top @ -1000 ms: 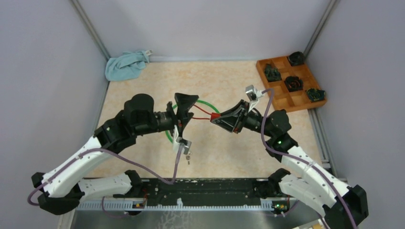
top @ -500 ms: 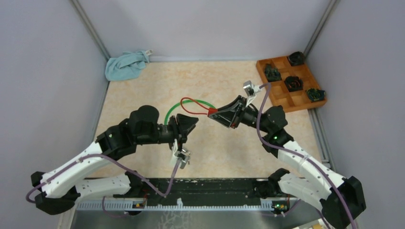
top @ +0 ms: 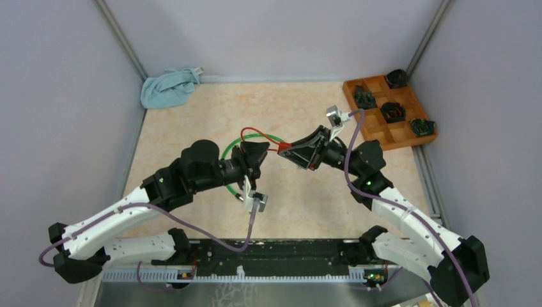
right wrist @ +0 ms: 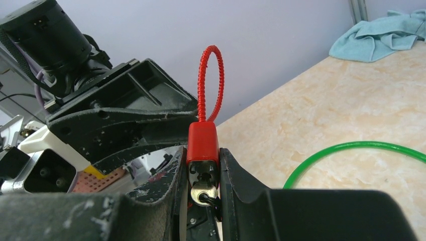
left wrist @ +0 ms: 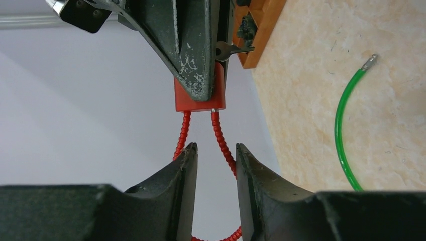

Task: Unlock with the key

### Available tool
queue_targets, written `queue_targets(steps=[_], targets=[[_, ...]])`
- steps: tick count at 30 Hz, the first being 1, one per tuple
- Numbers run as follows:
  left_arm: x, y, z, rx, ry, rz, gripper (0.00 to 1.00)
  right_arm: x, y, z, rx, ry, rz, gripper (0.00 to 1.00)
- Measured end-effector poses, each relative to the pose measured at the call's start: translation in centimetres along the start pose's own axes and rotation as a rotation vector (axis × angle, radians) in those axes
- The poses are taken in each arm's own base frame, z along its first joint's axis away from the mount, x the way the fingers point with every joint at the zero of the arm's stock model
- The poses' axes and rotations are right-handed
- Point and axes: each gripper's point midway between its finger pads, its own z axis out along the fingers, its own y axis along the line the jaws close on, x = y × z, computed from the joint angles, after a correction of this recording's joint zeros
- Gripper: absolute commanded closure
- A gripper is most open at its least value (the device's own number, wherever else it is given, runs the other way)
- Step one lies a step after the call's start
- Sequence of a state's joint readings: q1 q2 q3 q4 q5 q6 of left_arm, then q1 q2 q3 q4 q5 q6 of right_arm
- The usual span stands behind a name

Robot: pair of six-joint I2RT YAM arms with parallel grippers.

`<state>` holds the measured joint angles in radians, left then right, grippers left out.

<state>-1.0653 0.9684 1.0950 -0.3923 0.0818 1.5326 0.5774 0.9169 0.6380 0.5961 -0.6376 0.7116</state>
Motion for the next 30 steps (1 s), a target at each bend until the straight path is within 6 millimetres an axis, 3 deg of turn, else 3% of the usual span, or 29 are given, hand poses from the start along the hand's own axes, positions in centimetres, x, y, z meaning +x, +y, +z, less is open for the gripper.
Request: queue_targets(steps=[4, 7, 14, 22, 30], targets=[[0.3, -0.3, 0.4, 0.010, 0.015, -0.019, 0.80, -0.1, 0.1, 0.0, -0.001, -0.004, 0.005, 1.00], [0.7, -0.7, 1.1, 0.022, 0.034, -0.028, 0.99, 0.1, -0.1, 0.1, 0.010, 0.000, 0.009, 1.00], [2.1, -0.2, 1.9, -0.008, 0.112, -0.059, 1.00, 0.2, -1.3, 0.0, 0.072, -0.010, -0.003, 1.00], [1.4, 1.6, 1.6, -0.090, 0.089, -0.123, 1.00, -1.1, 0.0, -0.9, 0.072, -0.052, -0.064, 1.00], [1.6, 1.0, -1.1, -0.107, 0.101, -0.090, 1.00, -0.8, 1.4, -1.4, 0.037, -0.015, -0.071, 1.00]])
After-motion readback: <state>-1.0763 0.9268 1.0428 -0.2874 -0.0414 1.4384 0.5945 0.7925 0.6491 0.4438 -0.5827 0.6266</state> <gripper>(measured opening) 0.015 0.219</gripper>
